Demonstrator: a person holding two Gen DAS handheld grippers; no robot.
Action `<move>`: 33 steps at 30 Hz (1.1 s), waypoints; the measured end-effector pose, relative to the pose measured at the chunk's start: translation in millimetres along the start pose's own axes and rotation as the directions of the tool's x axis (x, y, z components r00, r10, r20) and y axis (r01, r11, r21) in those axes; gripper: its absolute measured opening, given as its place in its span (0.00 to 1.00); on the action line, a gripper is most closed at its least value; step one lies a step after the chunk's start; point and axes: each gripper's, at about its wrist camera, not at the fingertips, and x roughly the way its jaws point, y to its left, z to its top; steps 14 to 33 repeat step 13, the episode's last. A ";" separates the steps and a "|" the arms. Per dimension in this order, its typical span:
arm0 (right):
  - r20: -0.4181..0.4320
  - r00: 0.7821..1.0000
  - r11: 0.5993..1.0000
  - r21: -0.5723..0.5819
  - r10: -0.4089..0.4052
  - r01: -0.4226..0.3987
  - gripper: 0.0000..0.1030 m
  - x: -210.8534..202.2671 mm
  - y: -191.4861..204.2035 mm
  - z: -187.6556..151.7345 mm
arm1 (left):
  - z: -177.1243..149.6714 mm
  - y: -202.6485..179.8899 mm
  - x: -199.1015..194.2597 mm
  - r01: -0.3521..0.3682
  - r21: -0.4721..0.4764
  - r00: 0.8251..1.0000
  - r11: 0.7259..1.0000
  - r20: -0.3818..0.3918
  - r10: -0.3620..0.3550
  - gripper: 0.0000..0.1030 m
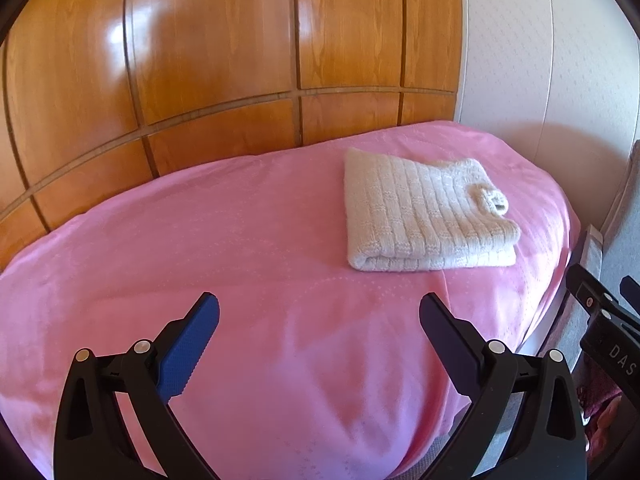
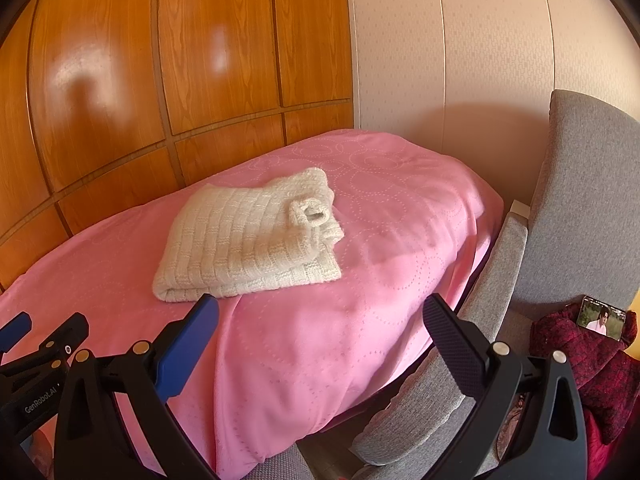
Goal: Fold small clothes
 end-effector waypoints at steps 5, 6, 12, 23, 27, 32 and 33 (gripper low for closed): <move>0.000 1.000 1.000 -0.001 0.001 -0.001 0.98 -0.2 -0.3 -0.1 | 0.8 0.3 2.7 0.008 0.000 1.000 1.000 -0.029 -0.008 0.96; -0.001 1.000 1.000 -0.001 0.000 0.000 0.98 -0.2 -0.2 -0.2 | 0.6 0.0 3.7 0.011 -0.003 0.999 1.000 -0.038 -0.011 0.96; -0.001 1.000 1.000 0.001 0.001 -0.001 0.98 -0.3 -1.8 -0.2 | -0.8 1.6 13.3 0.015 -0.022 0.997 1.000 -0.082 -0.016 0.96; -0.001 1.000 1.000 0.000 0.002 -0.002 0.98 -0.3 -1.9 -0.1 | -1.0 2.2 14.2 0.009 -0.025 0.997 1.000 -0.079 -0.010 0.96; -0.001 1.000 1.000 0.000 0.002 -0.002 0.98 -0.3 -1.9 -0.1 | -1.0 2.2 14.2 0.009 -0.025 0.997 1.000 -0.079 -0.010 0.96; -0.001 1.000 1.000 0.000 0.002 -0.002 0.98 -0.3 -1.9 -0.1 | -1.0 2.2 14.2 0.009 -0.025 0.997 1.000 -0.079 -0.010 0.96; -0.001 1.000 1.000 0.000 0.002 -0.002 0.98 -0.3 -1.9 -0.1 | -1.0 2.2 14.2 0.009 -0.025 0.997 1.000 -0.079 -0.010 0.96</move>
